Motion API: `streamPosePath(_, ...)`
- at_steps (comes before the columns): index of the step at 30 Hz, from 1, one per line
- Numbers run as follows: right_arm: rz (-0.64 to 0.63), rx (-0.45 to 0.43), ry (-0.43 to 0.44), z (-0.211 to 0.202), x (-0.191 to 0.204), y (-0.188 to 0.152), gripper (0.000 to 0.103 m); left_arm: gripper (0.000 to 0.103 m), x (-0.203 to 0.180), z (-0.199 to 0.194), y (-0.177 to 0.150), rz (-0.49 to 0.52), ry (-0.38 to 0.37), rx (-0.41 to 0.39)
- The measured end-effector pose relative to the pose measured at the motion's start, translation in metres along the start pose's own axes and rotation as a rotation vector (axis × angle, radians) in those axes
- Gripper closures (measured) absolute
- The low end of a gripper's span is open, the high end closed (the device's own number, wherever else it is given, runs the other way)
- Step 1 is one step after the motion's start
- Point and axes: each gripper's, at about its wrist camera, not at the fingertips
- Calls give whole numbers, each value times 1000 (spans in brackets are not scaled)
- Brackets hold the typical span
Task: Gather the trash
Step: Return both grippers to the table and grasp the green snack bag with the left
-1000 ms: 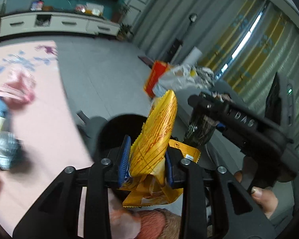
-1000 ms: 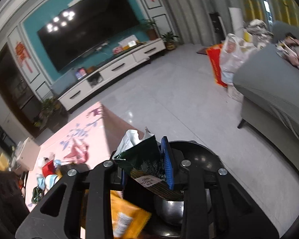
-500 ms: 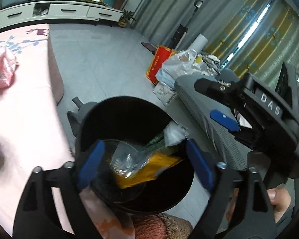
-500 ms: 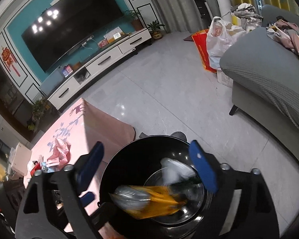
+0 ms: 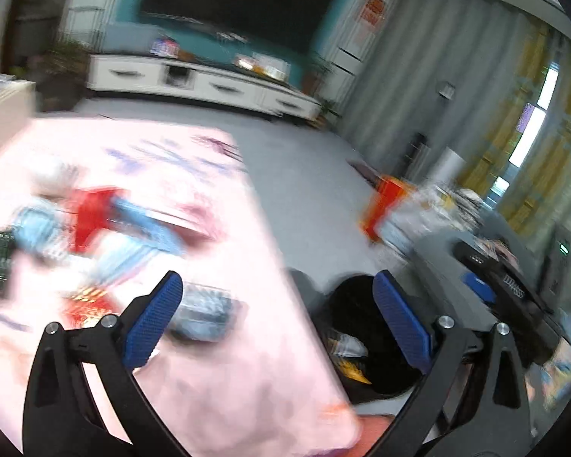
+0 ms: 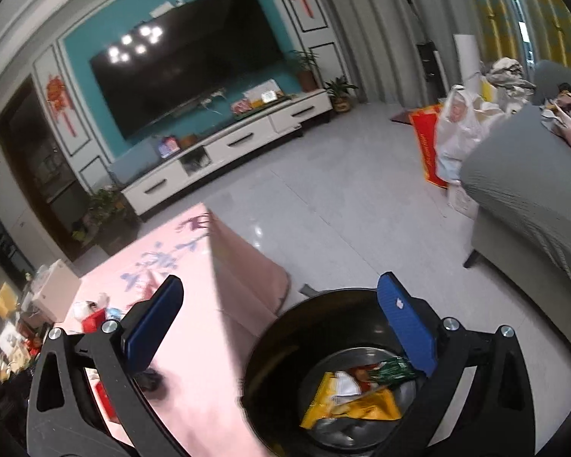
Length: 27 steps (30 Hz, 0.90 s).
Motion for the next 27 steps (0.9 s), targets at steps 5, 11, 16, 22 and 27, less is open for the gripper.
streamPosePath(5, 9, -51, 66, 3, 30, -4, 3, 3, 79, -43, 16, -94, 215, -99)
streamPosePath(11, -208, -188, 39, 2, 92, -25, 3, 3, 180, -72, 11, -276, 390, -144)
streamPosePath(16, -206, -255, 92, 9, 117, -52, 3, 3, 236, -69, -3, -383, 482, -110)
streamPosePath(22, -345, -154, 79, 36, 150, -65, 3, 3, 271, -38, -12, -460, 411, -33)
streamPosePath(27, -337, 41, 219, 57, 161, -77, 3, 4, 282, -6, -7, -453, 415, 41)
Point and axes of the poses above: each gripper's, at about its wrist camera, not at the fingertips, and z roughly the way its jaws point, x to its left, y to its top, and after that the axes turned 2 degrees about x, right-handed
